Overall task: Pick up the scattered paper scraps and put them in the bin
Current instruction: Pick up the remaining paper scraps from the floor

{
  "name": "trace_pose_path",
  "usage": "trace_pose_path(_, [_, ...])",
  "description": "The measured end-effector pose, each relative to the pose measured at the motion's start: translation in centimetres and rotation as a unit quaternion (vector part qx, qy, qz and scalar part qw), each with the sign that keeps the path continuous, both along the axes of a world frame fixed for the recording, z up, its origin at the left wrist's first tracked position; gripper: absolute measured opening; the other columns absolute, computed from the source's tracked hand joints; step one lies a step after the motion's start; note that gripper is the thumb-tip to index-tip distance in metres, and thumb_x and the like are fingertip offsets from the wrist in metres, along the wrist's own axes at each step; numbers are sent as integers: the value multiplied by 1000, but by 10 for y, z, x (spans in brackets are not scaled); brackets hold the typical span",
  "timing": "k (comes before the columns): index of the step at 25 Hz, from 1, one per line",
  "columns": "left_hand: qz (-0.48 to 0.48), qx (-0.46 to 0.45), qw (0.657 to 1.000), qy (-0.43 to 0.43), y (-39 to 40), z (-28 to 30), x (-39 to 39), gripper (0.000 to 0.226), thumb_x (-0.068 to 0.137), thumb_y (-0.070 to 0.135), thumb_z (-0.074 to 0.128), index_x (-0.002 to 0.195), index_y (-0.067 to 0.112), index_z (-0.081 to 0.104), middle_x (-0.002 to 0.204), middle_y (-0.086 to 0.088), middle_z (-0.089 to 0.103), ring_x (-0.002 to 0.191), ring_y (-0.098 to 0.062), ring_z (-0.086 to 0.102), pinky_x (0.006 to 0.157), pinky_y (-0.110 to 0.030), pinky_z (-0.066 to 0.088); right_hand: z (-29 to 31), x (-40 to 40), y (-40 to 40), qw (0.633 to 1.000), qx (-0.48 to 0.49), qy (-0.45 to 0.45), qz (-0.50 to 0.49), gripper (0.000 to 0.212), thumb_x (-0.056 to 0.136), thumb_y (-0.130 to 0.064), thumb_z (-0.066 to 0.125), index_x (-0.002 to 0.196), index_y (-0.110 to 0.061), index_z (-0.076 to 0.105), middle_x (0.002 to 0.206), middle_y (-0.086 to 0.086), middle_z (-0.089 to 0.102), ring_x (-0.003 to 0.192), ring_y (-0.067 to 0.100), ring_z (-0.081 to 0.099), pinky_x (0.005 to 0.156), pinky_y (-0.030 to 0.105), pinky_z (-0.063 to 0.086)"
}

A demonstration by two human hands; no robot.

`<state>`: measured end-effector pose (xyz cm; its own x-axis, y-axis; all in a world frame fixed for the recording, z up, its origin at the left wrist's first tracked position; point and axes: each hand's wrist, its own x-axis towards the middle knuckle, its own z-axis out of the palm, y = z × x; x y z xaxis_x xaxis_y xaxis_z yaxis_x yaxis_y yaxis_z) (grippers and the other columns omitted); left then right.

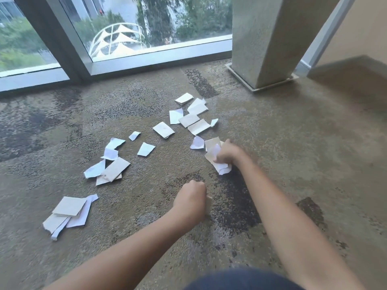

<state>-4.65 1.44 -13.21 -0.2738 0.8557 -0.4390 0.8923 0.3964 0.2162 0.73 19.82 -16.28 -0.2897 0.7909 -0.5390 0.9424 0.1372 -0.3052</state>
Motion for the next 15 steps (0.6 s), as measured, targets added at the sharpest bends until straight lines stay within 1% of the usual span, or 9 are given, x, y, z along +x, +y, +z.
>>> trace_pose_path(2, [-6, 3, 1000, 6, 0, 3, 4, 19, 82, 2, 64, 100, -3, 64, 107, -20, 65, 103, -35, 64, 70, -35, 47, -3, 0, -3, 1000, 1, -3, -23, 88, 98, -26, 53, 147, 16, -8, 152, 25, 31, 140, 34, 34, 109, 34, 32])
trace_pose_path(3, [-8, 3, 1000, 9, -1, 4, 5, 19, 82, 1, 62, 101, -3, 64, 108, -20, 65, 103, -35, 64, 70, -35, 46, -1, 0, -5, 1000, 0, -5, -26, 89, 96, -26, 56, 148, 14, -5, 152, 22, 33, 139, 32, 36, 107, 33, 34])
trace_pose_path(4, [-8, 3, 1000, 11, -2, 6, 6, 20, 82, 0, 62, 102, -3, 63, 108, -20, 65, 104, -35, 64, 71, -36, 46, -1, -1, -5, 1000, 11, -10, -22, 85, 95, -26, 59, 150, 10, 5, 150, 20, 38, 136, 31, 41, 103, 32, 38])
trace_pose_path(6, [-8, 0, 1000, 8, -2, 5, 5, 22, 80, -1, 66, 101, -3, 63, 108, -19, 65, 104, -36, 63, 73, -38, 48, -3, 4, -7, 997, 62, -34, 11, 59, 94, -21, 59, 143, 1, 36, 141, 16, 50, 127, 29, 50, 94, 30, 43])
trace_pose_path(8, [-9, 1, 1000, 2, -3, 4, 5, 22, 79, -1, 67, 101, -3, 63, 107, -20, 66, 104, -36, 63, 73, -38, 48, 7, 6, -12, 990, 123, -44, 50, 36, 97, -10, 49, 133, -3, 49, 137, 17, 49, 119, 29, 53, 91, 31, 43])
trace_pose_path(10, [-8, 8, 1000, -4, -3, 4, 6, 20, 80, 0, 66, 100, -3, 64, 106, -20, 66, 102, -36, 64, 70, -37, 46, 8, 7, -9, 988, 141, -20, 54, 40, 97, -5, 52, 136, -6, 50, 138, 17, 37, 98, 23, 57, 87, 33, 46])
trace_pose_path(12, [-11, 17, 1000, -9, 0, 4, 7, 18, 82, 2, 65, 99, -4, 65, 104, -21, 67, 100, -36, 65, 71, -37, 48, 10, 2, 1, 992, 99, 58, 49, 57, 92, -15, 65, 144, -13, 43, 141, 10, 29, 76, 14, 54, 80, 31, 50])
trace_pose_path(13, [-12, 18, 1000, -12, 1, 4, 8, 17, 82, 1, 64, 98, -4, 65, 103, -21, 67, 99, -36, 66, 71, -37, 48, 12, -2, 5, 992, 71, 80, 72, 65, 90, -21, 68, 148, -16, 39, 144, 8, 28, 78, 13, 54, 79, 29, 49])
trace_pose_path(15, [-6, 15, 1000, -19, 4, 2, 10, 16, 82, -1, 62, 96, -5, 66, 101, -21, 68, 98, -36, 66, 70, -37, 49, 12, -15, 8, 986, 37, 94, 133, 70, 89, -29, 68, 149, -16, 35, 154, 3, 24, 103, 18, 57, 85, 30, 49])
